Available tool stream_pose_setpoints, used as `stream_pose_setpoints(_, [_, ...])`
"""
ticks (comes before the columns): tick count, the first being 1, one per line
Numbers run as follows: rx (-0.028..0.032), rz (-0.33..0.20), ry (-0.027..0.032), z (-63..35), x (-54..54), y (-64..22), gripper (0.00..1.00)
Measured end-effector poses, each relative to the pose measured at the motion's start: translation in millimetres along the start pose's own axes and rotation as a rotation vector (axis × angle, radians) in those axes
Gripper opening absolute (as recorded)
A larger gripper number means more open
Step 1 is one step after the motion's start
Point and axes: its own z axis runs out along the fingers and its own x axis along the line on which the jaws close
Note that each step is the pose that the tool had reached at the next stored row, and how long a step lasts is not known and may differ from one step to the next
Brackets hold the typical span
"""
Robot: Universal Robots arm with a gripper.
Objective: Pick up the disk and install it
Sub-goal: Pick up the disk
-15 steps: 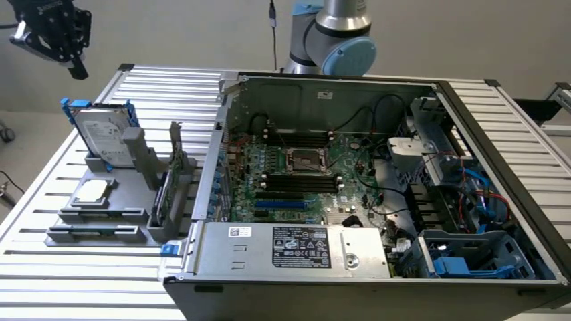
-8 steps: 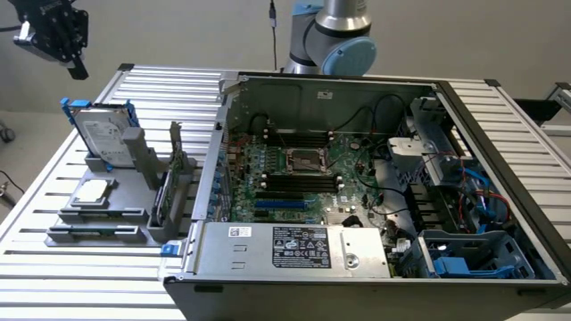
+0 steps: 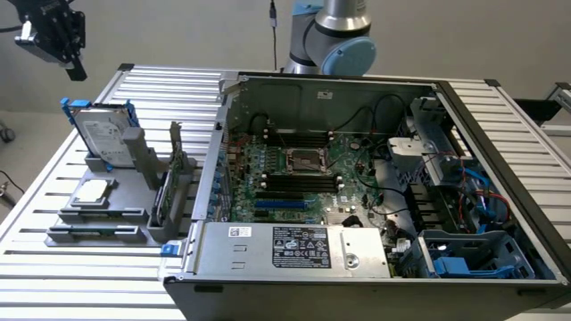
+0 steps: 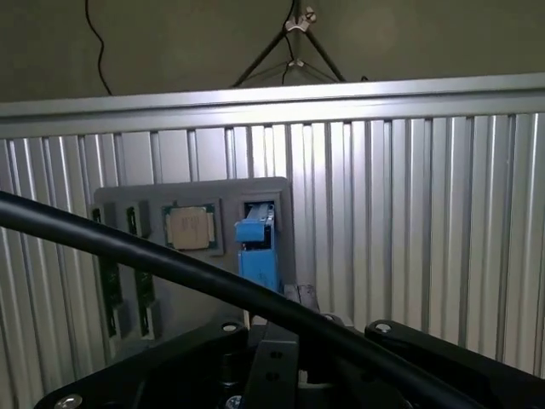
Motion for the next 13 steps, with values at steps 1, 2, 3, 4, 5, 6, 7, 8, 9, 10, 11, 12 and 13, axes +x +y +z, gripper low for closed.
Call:
stream_pose_setpoints(1, [-0.0014,-0.003,0.0007,0.0,0.1,0.2,0.11])
stream_pose_setpoints(2, [-0.0048,-0.005,0.0008,0.2,0.2,0.4,0.11])
stream_pose_setpoints(3, [-0.0095,-0.006,0.0010,0.3,0.7,0.6,0.11])
stream_pose_setpoints(4, [-0.0152,-0.006,0.0011,0.3,1.2,0.7,0.11])
stream_pose_setpoints(5, [-0.0212,-0.007,0.0013,0.5,1.8,0.8,0.11])
stream_pose_setpoints(6, [-0.0259,-0.008,0.0015,0.6,2.5,0.8,0.11])
stream_pose_setpoints(7, [-0.0293,-0.008,0.0018,0.8,3.1,1.0,0.11])
stream_pose_setpoints(8, [-0.0318,-0.009,0.0026,1.0,3.6,1.1,0.11])
stream_pose_setpoints(9, [-0.0339,-0.010,0.0029,1.2,4.2,1.2,0.11])
stream_pose_setpoints(10, [-0.0344,-0.012,0.0029,1.4,5.0,1.2,0.11])
stream_pose_setpoints(11, [-0.0344,-0.014,0.0029,1.4,5.6,1.1,0.11])
stream_pose_setpoints(12, [-0.0343,-0.015,0.0029,1.4,5.8,1.2,0.11])
stream_pose_setpoints(13, [-0.0339,-0.017,0.0028,1.4,6.2,1.5,0.11])
